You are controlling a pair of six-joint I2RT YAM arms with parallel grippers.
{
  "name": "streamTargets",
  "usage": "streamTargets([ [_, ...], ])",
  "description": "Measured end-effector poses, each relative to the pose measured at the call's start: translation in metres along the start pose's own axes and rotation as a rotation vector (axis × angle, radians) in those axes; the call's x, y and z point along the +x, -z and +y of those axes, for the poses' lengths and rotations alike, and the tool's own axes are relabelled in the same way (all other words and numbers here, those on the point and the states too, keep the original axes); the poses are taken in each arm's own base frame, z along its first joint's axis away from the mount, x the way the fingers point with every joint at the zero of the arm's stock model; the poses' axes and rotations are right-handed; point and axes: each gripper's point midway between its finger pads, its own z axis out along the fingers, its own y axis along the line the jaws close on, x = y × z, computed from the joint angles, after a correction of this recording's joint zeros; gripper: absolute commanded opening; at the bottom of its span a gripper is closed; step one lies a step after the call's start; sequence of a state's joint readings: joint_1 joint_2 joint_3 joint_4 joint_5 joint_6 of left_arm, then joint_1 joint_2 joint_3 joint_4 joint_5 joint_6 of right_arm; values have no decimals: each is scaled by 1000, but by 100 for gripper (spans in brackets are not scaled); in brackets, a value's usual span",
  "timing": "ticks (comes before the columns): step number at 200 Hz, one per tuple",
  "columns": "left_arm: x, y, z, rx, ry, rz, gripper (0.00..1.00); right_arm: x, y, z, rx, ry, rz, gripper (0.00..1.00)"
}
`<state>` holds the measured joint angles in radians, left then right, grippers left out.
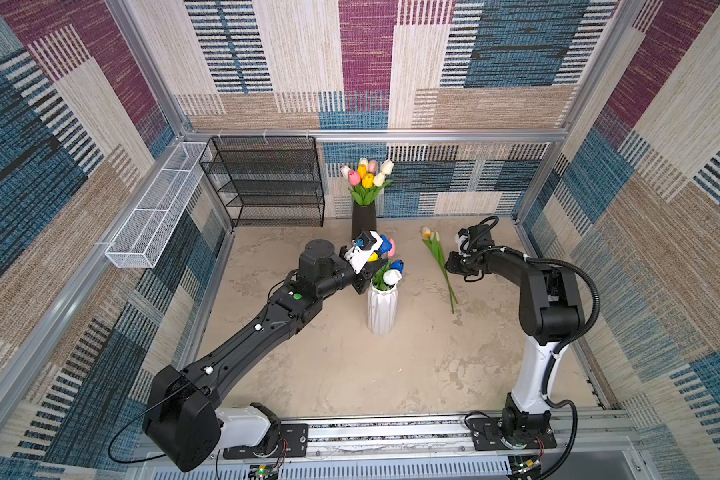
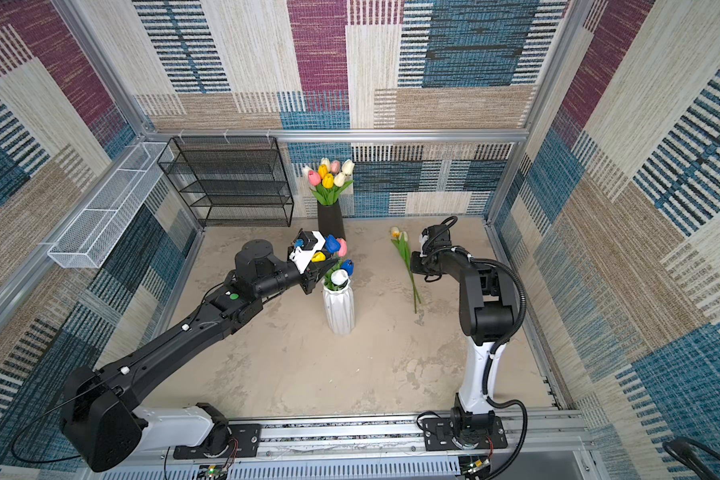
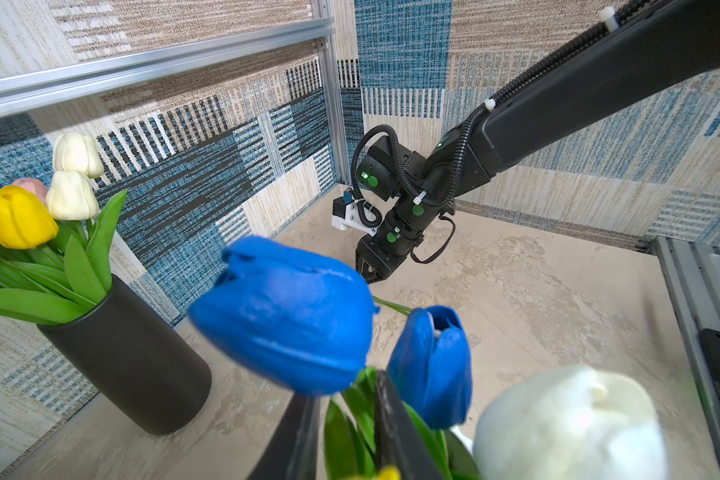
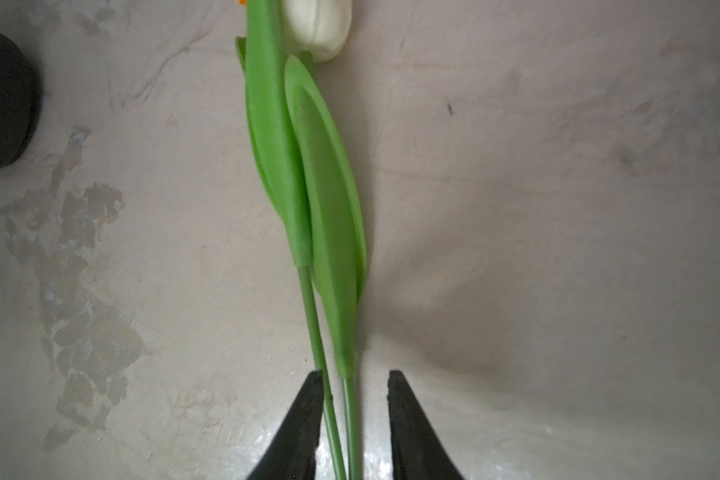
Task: Arrange the flowers into the vase
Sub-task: 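Move the right gripper to the loose tulips and grasp a white tulip stem, then lift the white tulip upright with the right gripper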
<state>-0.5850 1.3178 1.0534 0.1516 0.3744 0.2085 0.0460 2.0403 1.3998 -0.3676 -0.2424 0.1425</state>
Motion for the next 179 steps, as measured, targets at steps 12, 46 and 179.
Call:
streamTargets([
  [12,0,0,0,-1,0,-1,26,3,-6,-2,1,-1,11,24],
  [46,0,0,0,-1,-1,-1,26,5,-17,1,-23,9,22,13],
  [179,-1,1,0,-2,-2,-4,26,-29,74,27,-33,-3,-166,0],
])
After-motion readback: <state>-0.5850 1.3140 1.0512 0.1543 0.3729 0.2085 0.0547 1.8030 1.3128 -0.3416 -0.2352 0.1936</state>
